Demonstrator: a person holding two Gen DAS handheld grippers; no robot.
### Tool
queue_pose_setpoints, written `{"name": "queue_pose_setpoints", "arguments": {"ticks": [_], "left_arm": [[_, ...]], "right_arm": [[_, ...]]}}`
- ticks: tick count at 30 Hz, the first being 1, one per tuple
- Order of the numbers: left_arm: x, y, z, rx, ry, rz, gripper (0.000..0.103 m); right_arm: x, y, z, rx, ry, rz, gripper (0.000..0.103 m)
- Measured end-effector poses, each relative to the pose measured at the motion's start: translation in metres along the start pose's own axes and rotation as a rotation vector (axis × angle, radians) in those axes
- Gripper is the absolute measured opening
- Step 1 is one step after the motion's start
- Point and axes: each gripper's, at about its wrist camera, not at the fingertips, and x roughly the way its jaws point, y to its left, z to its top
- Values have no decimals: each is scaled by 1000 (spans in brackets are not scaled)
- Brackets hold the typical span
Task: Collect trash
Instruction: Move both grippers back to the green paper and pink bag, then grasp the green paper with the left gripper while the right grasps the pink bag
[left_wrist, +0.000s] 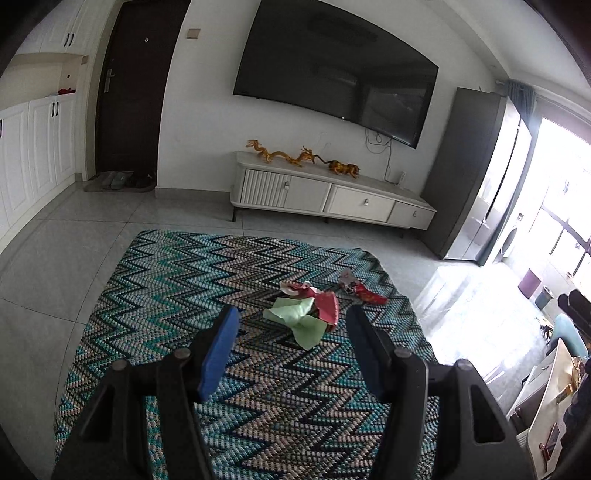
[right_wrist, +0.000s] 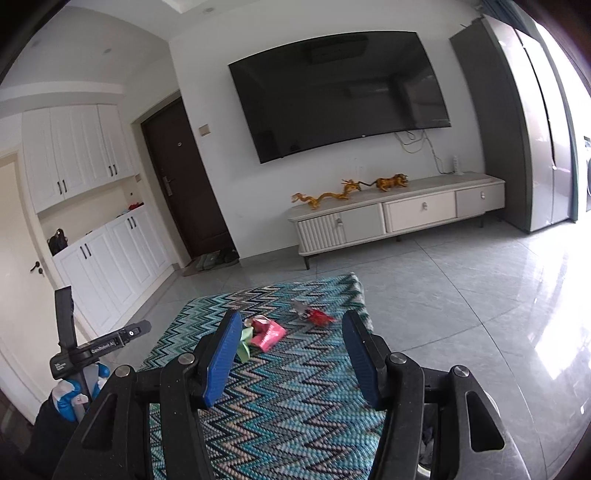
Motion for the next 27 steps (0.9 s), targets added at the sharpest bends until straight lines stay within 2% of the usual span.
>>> {"name": "queue_pose_setpoints", "arguments": {"ticks": [4,8,13,20,27], "left_arm": [[25,11,3,-2,25,-3,60],[61,12,3,17,64,-10,70],[117,10,0,47,149,-25,70],[185,2,-4,96,240,-35,70],[233,6,-24,106,331,-58,69]], "right_arm": [[29,14,8,-24,27,31,54],[75,24,7,-28,93,53,54],[143,19,-2,1,198,68,54],[216,11,-16,26,298,62,54],[280,11,-35,53,391,82,54]]}}
